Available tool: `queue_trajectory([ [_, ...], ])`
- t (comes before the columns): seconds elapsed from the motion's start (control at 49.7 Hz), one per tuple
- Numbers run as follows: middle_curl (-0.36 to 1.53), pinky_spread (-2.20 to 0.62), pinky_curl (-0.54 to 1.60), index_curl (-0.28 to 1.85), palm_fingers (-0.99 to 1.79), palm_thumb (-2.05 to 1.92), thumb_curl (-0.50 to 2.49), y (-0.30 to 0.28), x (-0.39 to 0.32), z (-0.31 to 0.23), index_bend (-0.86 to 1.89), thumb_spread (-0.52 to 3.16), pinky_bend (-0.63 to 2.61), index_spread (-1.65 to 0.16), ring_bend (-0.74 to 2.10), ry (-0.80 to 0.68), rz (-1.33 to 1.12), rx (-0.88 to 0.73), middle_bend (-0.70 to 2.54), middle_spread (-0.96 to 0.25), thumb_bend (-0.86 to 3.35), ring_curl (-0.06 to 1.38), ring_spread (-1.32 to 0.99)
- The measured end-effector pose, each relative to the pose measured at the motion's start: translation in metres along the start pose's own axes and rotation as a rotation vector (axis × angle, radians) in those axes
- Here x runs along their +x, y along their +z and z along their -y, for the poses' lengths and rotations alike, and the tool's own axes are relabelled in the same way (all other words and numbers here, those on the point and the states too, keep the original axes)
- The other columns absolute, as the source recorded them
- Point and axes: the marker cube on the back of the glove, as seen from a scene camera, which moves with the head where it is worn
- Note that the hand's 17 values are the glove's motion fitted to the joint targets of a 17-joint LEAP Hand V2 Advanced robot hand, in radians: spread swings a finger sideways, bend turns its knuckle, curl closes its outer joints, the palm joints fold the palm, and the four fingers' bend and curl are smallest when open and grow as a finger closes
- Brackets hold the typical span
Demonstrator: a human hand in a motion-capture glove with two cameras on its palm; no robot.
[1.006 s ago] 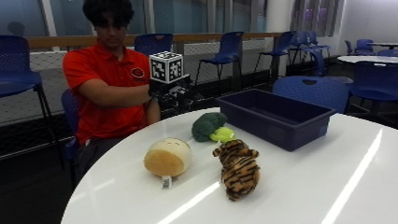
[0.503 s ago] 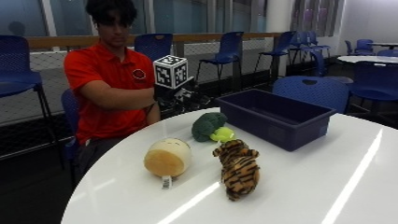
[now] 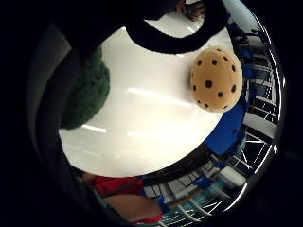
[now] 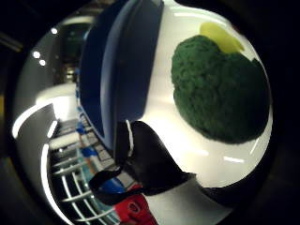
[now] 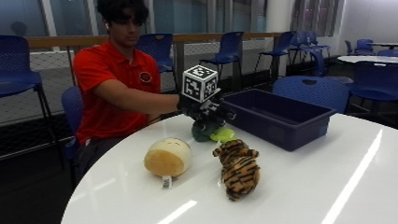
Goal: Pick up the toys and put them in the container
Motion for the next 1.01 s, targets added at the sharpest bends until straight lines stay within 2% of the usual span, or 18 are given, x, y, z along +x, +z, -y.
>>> queue_trajectory([
  [0.201, 0.19, 0.1, 0.37, 0.3, -0.19, -0.09, 0.15, 0.022, 0.0, 0.019, 0.16, 1.07, 0.84, -0.33, 0.14, 0.03, -0.001, -0.012, 0.11, -0.1, -0.07, 0.09, -0.04],
  [0.422, 0.16, 0.11, 0.45, 0.29, -0.15, -0.06, 0.17, 0.037, 0.0, 0.032, 0.15, 1.08, 1.19, -0.35, 0.16, 0.056, -0.121, -0.067, 0.08, -0.08, -0.05, 0.09, 0.0],
  [0.523, 0.13, 0.09, 0.46, 0.28, -0.09, -0.02, 0.2, 0.042, -0.003, 0.032, 0.14, 1.09, 1.24, -0.35, 0.35, 0.049, -0.162, -0.027, 0.04, -0.05, -0.03, 0.14, 0.02],
  [0.603, 0.13, 0.0, 0.43, 0.3, 0.07, 0.0, 0.22, 0.042, -0.005, 0.03, 0.21, 1.11, 1.1, -0.38, 0.58, 0.043, -0.141, -0.004, 0.11, -0.05, -0.02, 0.2, 0.0],
  [0.624, 0.13, 0.03, 0.43, 0.29, 0.0, -0.01, 0.22, 0.041, -0.006, 0.029, 0.18, 1.11, 1.12, -0.38, 0.57, 0.044, -0.138, 0.001, 0.1, -0.05, -0.02, 0.2, 0.0],
  [0.664, 0.13, -0.11, 0.42, 0.31, 0.19, 0.02, 0.24, 0.041, -0.008, 0.028, 0.24, 1.14, 1.11, -0.4, 0.66, 0.046, -0.134, 0.014, 0.12, -0.07, 0.0, 0.23, -0.03],
  [0.805, 0.14, -0.3, 0.39, 0.33, 0.59, 0.2, 0.3, 0.039, -0.016, 0.024, 0.29, 1.26, 1.13, -0.4, 0.83, 0.022, -0.16, 0.081, 0.18, -0.16, 0.09, 0.28, -0.22],
  [0.825, 0.13, -0.31, 0.39, 0.33, 0.49, 0.16, 0.3, 0.039, -0.017, 0.024, 0.28, 1.26, 1.13, -0.4, 0.81, 0.017, -0.162, 0.096, 0.13, -0.15, 0.06, 0.27, -0.22],
  [0.865, 0.16, -0.34, 0.41, 0.35, 0.71, 0.3, 0.34, 0.039, -0.018, 0.023, 0.28, 1.29, 1.15, -0.4, 0.9, -0.003, -0.166, 0.126, 0.22, -0.19, 0.14, 0.32, -0.28],
  [0.885, 0.14, -0.35, 0.4, 0.35, 0.6, 0.24, 0.33, 0.039, -0.018, 0.023, 0.27, 1.29, 1.13, -0.4, 0.85, -0.016, -0.164, 0.139, 0.17, -0.19, 0.1, 0.29, -0.29],
  [0.905, 0.18, -0.36, 0.42, 0.36, 0.8, 0.37, 0.37, 0.038, -0.017, 0.023, 0.25, 1.26, 1.16, -0.4, 0.94, -0.028, -0.16, 0.148, 0.27, -0.22, 0.17, 0.34, -0.33],
  [1.006, 0.21, -0.4, 0.4, 0.38, 1.02, 0.56, 0.47, 0.029, -0.006, 0.027, 0.27, 1.11, 1.11, -0.42, 0.99, -0.049, -0.106, 0.146, 0.33, -0.3, 0.23, 0.35, -0.4],
])
